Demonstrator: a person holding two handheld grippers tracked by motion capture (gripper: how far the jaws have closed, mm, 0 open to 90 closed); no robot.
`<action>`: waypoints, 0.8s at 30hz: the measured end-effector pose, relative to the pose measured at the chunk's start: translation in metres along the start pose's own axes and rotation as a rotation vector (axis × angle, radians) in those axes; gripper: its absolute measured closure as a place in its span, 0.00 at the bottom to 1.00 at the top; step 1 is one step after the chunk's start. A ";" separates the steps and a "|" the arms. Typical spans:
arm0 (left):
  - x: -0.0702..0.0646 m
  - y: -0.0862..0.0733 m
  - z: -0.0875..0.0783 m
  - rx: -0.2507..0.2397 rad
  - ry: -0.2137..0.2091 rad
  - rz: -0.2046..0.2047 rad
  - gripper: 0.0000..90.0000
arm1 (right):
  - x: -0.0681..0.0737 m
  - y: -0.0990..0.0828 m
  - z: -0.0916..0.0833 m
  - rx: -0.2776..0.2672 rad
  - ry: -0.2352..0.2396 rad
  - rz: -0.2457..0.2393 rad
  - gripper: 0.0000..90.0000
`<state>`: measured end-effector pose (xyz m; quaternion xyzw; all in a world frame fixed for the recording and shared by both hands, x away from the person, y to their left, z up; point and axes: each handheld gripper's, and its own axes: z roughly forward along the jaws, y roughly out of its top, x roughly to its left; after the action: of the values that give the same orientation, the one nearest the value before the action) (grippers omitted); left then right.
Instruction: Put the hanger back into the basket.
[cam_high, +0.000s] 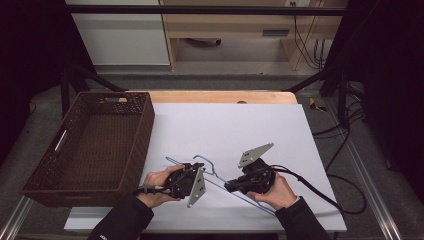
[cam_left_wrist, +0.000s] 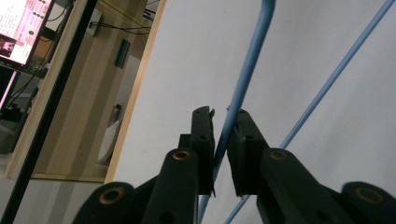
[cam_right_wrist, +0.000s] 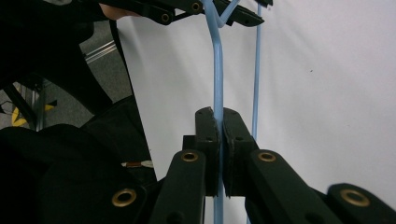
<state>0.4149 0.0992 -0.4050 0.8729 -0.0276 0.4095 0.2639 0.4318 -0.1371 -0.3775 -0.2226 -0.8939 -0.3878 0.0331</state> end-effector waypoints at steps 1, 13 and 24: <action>0.001 0.000 0.000 0.004 -0.004 0.006 0.91 | 0.000 0.000 0.000 0.000 0.002 0.000 0.98; -0.001 0.000 0.000 0.030 -0.024 0.026 0.96 | -0.005 0.002 -0.002 -0.012 -0.029 0.009 0.97; 0.007 0.008 -0.001 0.086 -0.060 -0.057 0.97 | -0.006 0.003 -0.011 -0.067 -0.103 -0.012 0.83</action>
<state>0.4162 0.0942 -0.3961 0.8957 0.0070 0.3765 0.2365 0.4375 -0.1450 -0.3689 -0.2380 -0.8821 -0.4058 -0.0227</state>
